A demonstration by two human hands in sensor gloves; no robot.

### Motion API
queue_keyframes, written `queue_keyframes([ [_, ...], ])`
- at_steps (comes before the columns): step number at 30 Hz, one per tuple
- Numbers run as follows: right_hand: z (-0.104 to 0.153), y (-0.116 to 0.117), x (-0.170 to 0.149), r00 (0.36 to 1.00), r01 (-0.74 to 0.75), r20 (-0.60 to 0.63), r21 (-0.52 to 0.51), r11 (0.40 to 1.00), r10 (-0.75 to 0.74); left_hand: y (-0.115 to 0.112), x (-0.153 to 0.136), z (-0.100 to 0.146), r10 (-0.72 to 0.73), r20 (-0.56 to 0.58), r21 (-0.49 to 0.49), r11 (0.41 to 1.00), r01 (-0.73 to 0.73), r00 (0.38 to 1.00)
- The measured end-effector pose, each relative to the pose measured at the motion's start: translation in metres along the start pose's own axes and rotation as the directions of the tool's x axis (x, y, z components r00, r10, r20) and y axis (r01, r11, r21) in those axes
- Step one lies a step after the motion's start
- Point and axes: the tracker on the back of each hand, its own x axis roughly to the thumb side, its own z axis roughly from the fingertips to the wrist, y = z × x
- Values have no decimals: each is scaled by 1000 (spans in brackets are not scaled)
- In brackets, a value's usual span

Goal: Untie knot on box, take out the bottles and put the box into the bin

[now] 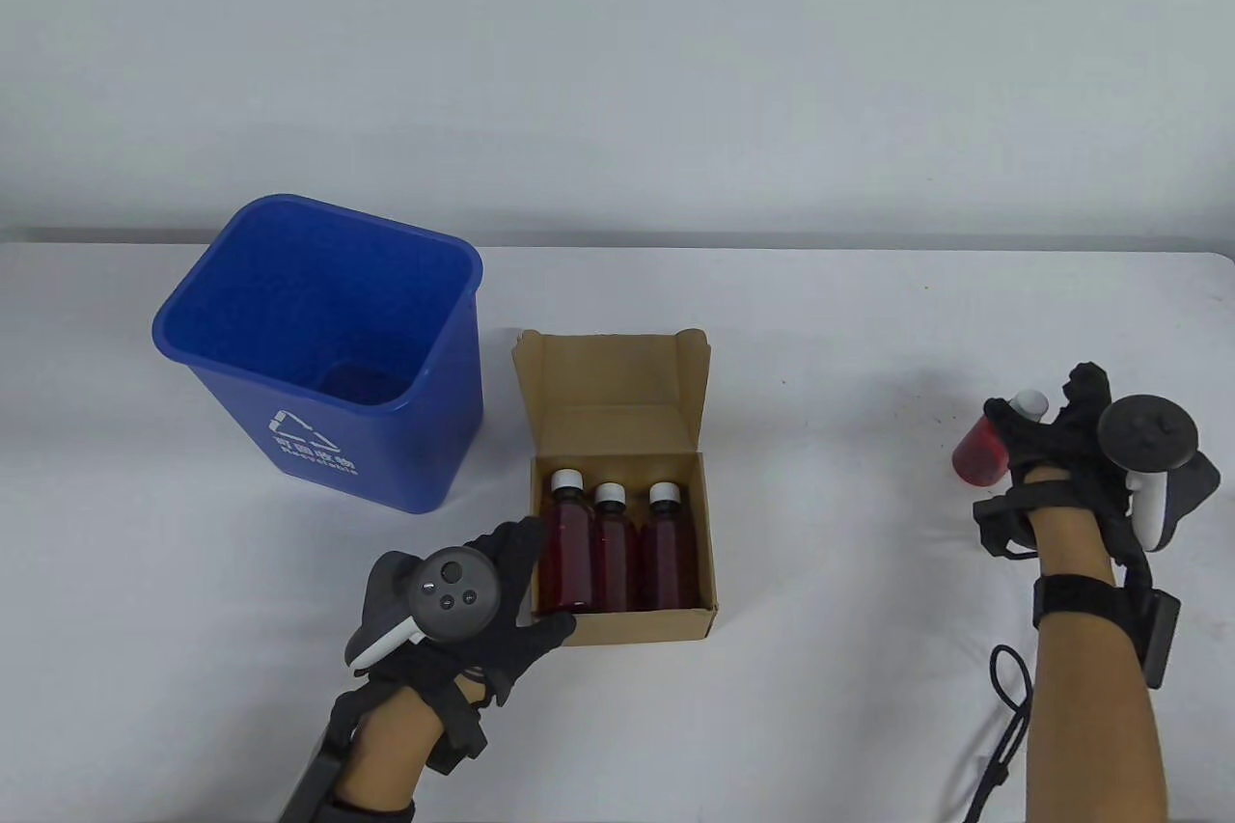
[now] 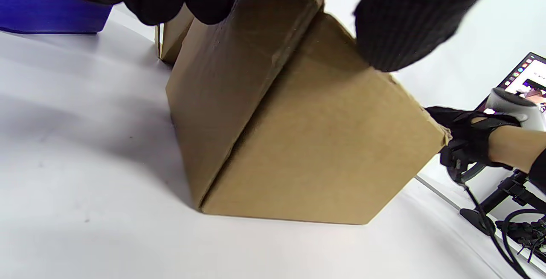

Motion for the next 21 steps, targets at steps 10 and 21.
queue_keyframes([
  [10,23,-16,90,978,-43,207,32,999,36,1,-1,0,11,3,10,1000,-11,1000],
  [21,91,56,187,841,-259,524,175,950,132,2,-3,0,12,3,14,1000,-12,1000],
])
